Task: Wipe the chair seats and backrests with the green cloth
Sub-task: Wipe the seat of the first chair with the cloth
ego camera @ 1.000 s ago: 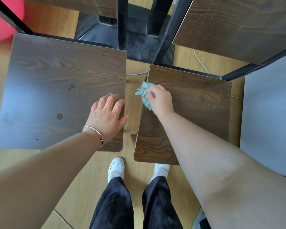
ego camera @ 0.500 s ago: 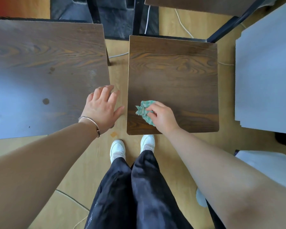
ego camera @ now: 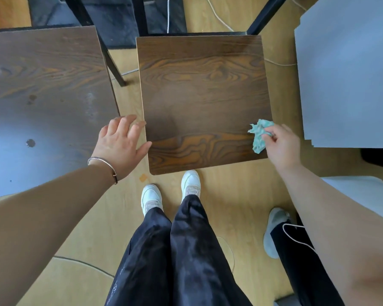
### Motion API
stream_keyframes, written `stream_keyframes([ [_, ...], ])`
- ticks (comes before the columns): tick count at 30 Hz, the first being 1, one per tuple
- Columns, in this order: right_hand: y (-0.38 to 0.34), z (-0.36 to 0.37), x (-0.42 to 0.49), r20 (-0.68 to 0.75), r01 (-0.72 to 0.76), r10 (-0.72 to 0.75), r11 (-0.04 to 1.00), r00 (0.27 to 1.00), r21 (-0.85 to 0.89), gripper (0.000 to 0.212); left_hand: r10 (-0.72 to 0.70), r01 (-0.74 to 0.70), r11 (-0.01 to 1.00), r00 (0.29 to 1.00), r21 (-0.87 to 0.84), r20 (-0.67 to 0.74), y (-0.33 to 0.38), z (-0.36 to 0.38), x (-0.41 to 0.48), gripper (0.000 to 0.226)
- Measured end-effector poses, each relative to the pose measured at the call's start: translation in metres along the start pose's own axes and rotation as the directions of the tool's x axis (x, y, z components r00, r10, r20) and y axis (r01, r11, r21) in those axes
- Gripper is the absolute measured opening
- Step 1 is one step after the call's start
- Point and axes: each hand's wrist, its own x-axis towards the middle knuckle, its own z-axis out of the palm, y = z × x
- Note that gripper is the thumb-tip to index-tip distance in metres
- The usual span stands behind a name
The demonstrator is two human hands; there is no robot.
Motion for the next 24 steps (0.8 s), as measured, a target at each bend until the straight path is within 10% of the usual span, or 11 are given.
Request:
stream_keyframes([
  [9, -0.006, 0.037, -0.001, 0.047, -0.242, 0.237, 0.961, 0.97, 0.131, 0.013, 0.026, -0.027, 1.0, 1.0, -0.002, -0.013, -0.004, 0.004, 0.005, 0.054],
  [24, -0.125, 0.096, -0.08, 0.136, 0.057, -0.083, 0.981, 0.987, 0.184, 0.012, -0.047, 0.046, 0.998, 0.999, -0.052, -0.022, -0.028, 0.002, -0.023, 0.066],
])
